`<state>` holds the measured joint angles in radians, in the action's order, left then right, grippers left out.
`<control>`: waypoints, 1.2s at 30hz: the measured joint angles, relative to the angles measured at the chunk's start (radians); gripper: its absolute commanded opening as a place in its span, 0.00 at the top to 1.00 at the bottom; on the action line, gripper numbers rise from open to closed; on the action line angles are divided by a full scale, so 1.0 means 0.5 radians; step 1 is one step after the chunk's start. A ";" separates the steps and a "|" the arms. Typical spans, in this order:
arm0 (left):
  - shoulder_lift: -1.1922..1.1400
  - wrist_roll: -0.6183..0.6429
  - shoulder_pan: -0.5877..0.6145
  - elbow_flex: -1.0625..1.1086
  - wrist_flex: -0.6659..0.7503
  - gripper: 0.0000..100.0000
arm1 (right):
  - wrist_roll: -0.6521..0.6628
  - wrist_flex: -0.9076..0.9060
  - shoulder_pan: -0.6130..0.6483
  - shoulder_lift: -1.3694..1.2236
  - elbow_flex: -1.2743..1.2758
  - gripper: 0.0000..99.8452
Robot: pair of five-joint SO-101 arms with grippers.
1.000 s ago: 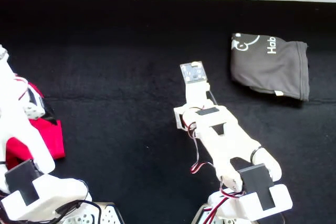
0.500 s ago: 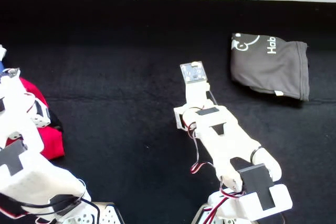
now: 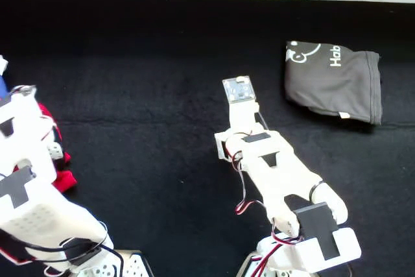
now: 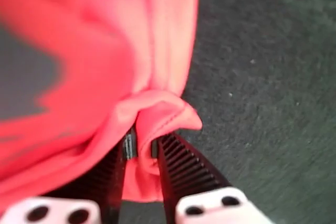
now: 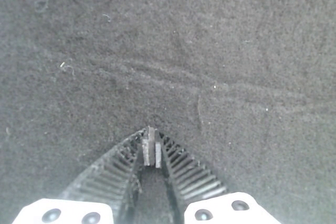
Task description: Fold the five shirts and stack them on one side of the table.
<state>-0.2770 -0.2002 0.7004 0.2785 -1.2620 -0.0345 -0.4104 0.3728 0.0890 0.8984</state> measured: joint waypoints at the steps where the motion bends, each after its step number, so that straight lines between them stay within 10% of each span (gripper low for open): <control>1: 0.015 0.000 -0.031 -0.012 -0.052 0.99 | 0.000 0.000 0.000 0.000 0.000 0.99; 21: 0.899 0.000 -1.234 -0.982 -0.681 0.99 | -0.006 -0.276 -0.307 0.040 -0.006 0.99; 36: 1.040 0.000 -2.133 -1.611 0.172 0.99 | -0.006 -0.362 -0.482 0.055 -0.009 0.99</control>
<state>0.2432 -0.2002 -0.3659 -0.5271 -1.1761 -0.0376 -0.5915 0.1320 0.1166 0.8938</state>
